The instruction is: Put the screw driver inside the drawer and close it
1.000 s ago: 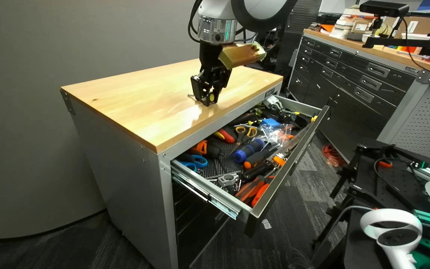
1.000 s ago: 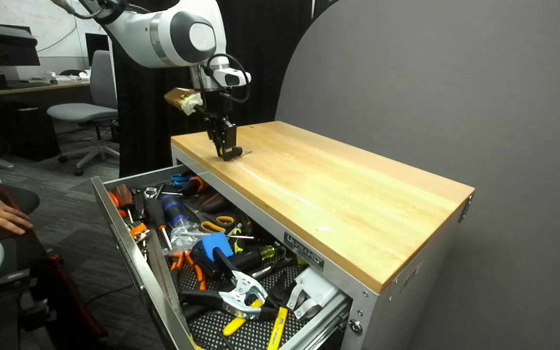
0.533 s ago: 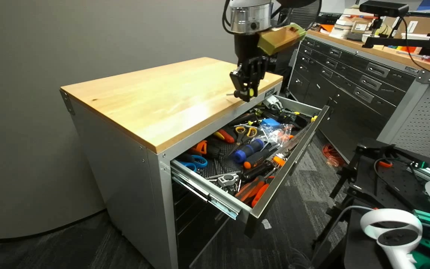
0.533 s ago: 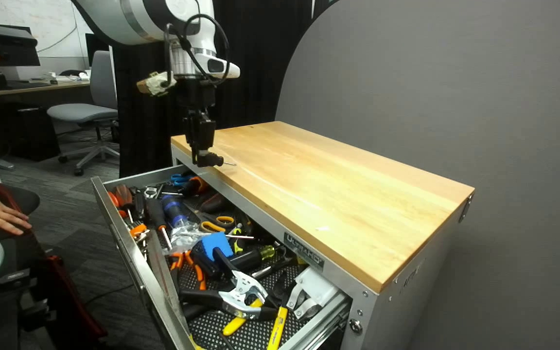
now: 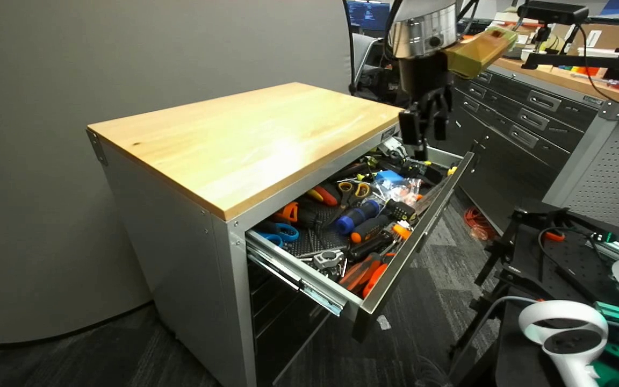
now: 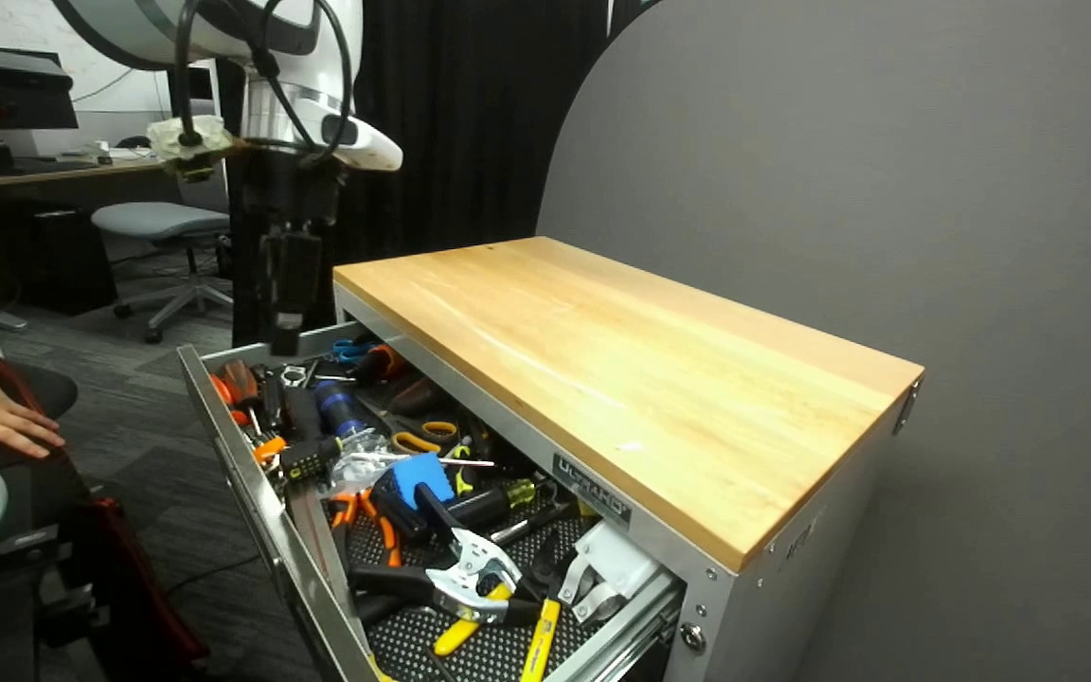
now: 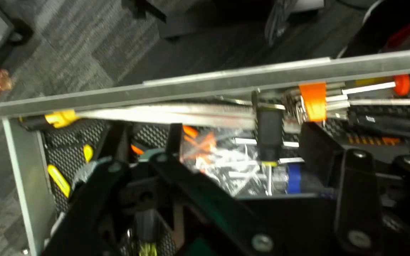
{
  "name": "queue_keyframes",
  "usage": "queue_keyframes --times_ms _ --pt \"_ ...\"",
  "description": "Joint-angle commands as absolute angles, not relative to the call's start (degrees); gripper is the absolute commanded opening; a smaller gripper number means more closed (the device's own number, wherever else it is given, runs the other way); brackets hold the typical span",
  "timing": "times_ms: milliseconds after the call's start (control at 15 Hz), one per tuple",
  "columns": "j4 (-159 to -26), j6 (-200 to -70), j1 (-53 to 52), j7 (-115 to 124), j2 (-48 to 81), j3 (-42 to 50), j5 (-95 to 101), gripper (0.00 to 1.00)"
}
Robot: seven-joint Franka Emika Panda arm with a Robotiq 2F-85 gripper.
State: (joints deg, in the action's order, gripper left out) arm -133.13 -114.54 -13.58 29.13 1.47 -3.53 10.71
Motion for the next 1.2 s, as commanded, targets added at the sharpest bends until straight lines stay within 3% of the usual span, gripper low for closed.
queue_keyframes --times_ms 0,133,200,267,867,933,1133 --pt "-138.7 -104.1 -10.8 25.9 -4.3 -4.8 7.5 1.00" --pt "-141.3 -104.8 -10.4 24.4 -3.7 -5.3 5.4 1.00" --pt "-142.5 -107.0 -10.5 25.2 -2.5 -5.8 4.7 0.75" --pt "-143.3 -110.5 -10.8 27.3 -0.6 -6.5 4.5 0.75" --pt "-141.6 -135.6 -14.8 42.5 14.2 -8.5 8.2 0.05" --pt "-140.9 -137.6 -15.4 44.7 15.7 -7.8 9.2 0.00" --pt "-137.5 -139.3 -17.3 50.9 18.5 -6.5 12.7 0.00"
